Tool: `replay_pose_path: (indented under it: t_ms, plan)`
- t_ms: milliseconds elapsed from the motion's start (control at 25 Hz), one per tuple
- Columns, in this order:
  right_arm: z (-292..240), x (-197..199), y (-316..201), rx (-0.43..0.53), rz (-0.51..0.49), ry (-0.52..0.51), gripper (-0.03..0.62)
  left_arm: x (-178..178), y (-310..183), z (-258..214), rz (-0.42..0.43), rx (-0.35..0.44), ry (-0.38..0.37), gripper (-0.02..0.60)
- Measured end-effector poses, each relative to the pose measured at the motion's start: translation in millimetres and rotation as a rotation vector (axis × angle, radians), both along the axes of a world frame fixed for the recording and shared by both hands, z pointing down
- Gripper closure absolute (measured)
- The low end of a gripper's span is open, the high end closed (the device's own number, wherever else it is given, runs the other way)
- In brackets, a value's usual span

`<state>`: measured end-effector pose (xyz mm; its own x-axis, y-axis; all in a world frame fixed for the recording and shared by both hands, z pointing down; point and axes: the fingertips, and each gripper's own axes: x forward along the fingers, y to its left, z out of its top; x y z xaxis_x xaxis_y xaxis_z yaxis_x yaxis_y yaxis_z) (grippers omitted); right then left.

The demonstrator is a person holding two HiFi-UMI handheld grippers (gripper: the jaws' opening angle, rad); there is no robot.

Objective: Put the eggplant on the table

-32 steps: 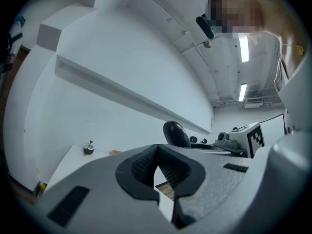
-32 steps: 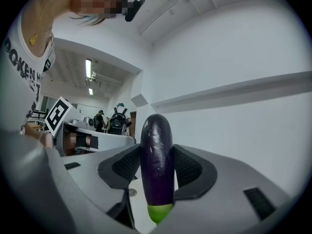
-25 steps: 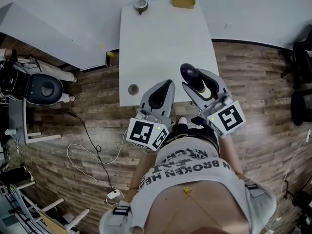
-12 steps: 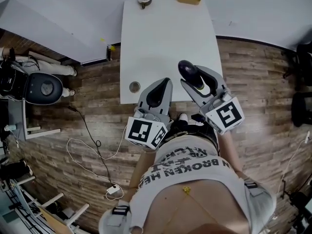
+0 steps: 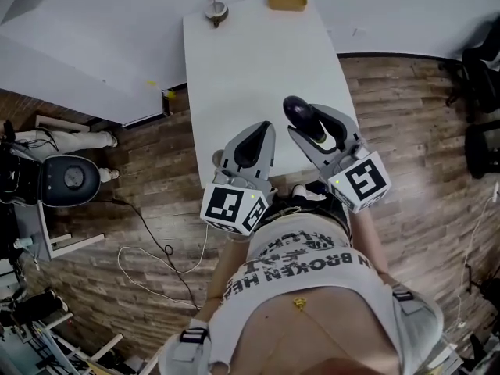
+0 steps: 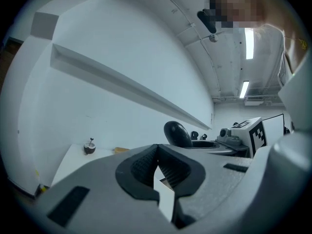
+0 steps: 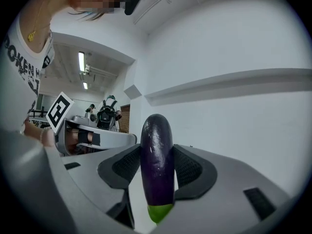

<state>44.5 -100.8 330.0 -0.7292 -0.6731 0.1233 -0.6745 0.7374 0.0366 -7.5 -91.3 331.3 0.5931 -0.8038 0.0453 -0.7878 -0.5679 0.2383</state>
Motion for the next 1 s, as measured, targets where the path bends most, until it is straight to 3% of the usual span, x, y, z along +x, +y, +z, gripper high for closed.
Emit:
replay_pose_path:
  t_ms: [440,1000]
  plan:
    - [7.6,-44.0,-32.2,-0.004,0.032,0.052,0.387,-35.6,-36.0,4.9,0.067,0.006,0.013,0.583]
    - [32.1,-55.3,-45.5,-0.051,0.122,0.085,0.387,-53.1,-48.4,27.4,0.137,-0.026,0.003,0.583]
